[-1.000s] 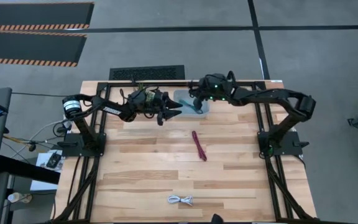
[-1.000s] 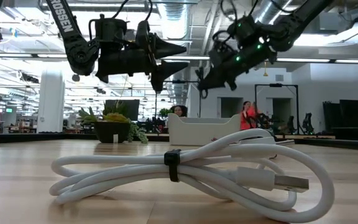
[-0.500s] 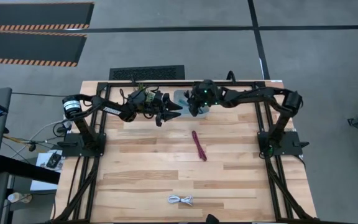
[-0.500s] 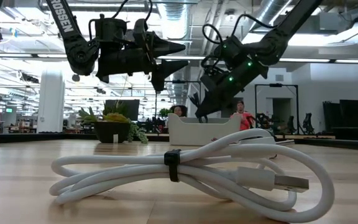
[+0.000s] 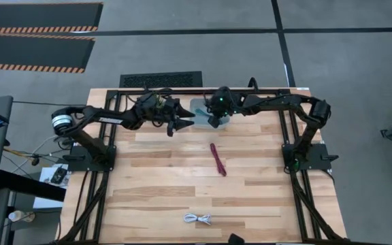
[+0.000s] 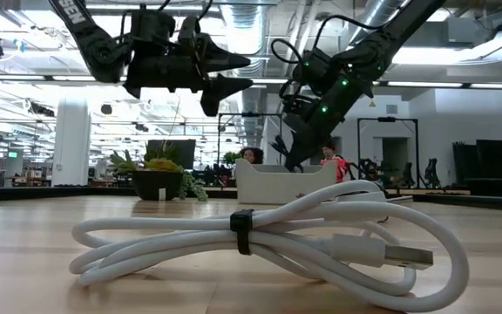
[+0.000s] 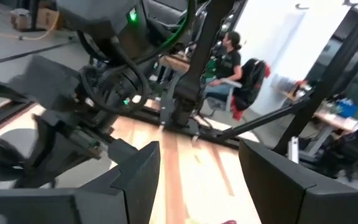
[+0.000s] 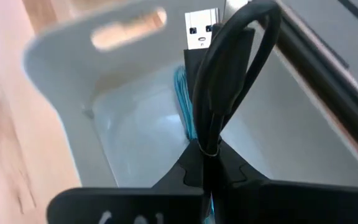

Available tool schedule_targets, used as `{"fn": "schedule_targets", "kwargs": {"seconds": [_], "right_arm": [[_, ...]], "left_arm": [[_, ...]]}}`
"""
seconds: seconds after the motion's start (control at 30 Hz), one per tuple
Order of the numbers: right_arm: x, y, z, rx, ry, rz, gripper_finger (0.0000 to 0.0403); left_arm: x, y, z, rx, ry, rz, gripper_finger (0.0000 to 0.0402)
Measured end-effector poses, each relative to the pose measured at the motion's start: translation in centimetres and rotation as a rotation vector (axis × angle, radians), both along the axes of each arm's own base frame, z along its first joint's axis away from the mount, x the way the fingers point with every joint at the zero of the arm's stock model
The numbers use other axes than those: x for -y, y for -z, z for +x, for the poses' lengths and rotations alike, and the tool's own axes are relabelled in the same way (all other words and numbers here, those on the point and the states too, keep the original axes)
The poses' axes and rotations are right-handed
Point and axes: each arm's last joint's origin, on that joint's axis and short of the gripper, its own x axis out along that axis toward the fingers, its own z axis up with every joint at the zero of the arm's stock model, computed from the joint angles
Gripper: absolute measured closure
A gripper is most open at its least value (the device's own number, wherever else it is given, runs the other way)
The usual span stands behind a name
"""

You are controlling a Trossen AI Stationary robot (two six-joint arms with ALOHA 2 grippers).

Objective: Pick and place USB-C Cables
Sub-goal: Put the black charger cable into the white bin

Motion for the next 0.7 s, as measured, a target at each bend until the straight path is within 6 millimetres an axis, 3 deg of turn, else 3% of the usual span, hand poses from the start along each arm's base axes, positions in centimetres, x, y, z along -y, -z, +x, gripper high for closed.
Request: {"fn": "schedule_targets", "kwargs": {"seconds": [0.27, 0.7], "right_arm": [[-0.7, 0.3, 0.0, -0.062, 0.019, -0.029, 0.039], [-0.5, 0.3, -0.1, -0.067, 0.03, -0.04, 0.0387]], "left_arm": [[0.5, -0.4, -0.5, -0.069, -0.038, 0.017, 0.0194], [0.5, 0.7, -0.6, -0.186, -0.108, -0.033, 0.0194]]}}
